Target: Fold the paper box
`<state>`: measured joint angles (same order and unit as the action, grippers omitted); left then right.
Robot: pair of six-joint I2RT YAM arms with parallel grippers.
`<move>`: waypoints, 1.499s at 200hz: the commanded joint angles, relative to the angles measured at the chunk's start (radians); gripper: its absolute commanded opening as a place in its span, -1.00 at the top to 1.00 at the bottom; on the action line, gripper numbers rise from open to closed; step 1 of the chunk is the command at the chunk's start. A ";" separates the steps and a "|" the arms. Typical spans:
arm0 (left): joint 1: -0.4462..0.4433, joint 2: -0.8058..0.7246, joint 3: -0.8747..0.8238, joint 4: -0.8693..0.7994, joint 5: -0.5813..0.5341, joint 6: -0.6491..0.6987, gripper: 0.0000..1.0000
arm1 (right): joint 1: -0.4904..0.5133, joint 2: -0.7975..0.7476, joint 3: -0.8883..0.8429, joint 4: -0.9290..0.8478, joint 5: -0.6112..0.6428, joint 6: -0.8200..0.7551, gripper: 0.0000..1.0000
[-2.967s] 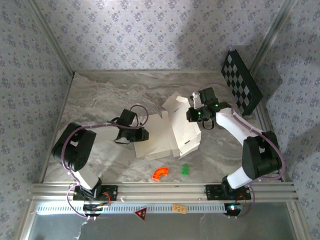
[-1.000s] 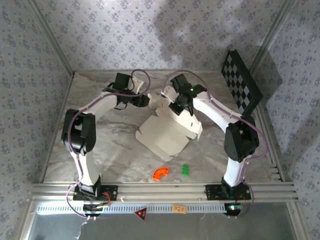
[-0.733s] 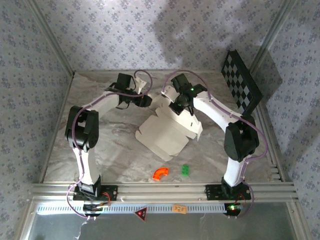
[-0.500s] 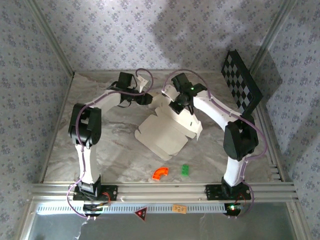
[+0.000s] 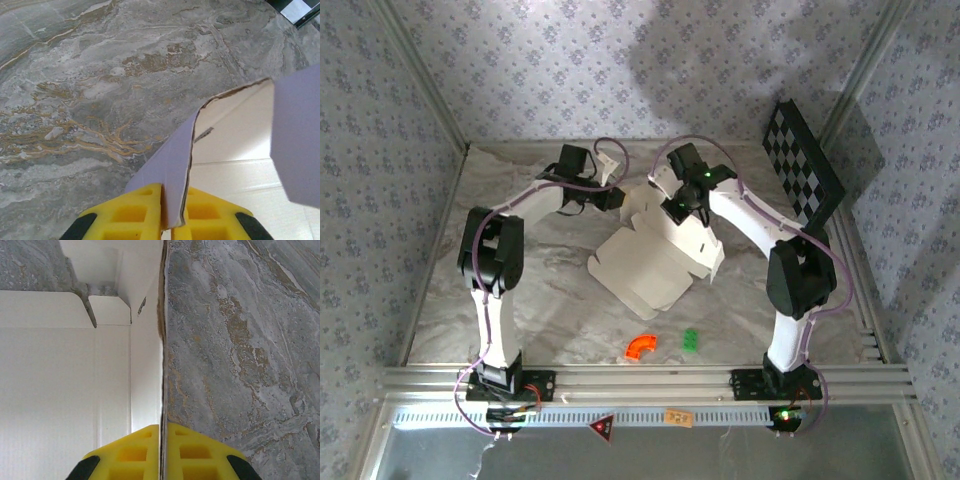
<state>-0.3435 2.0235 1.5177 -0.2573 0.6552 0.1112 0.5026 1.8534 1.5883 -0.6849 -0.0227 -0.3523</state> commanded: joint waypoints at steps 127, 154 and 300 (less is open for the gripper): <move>-0.064 -0.116 -0.053 -0.018 0.027 -0.144 0.85 | -0.016 -0.003 -0.042 0.012 0.029 0.035 1.00; -0.070 -0.126 -0.093 -0.028 -0.001 -0.142 0.85 | -0.004 -0.006 -0.053 0.008 0.036 0.035 1.00; -0.087 -0.178 -0.342 0.027 -0.054 -0.163 0.89 | 0.075 -0.066 -0.169 0.009 0.125 0.061 1.00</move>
<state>-0.4042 1.8397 1.2327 -0.1459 0.6090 -0.0135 0.5678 1.7760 1.4681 -0.6044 0.0799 -0.3248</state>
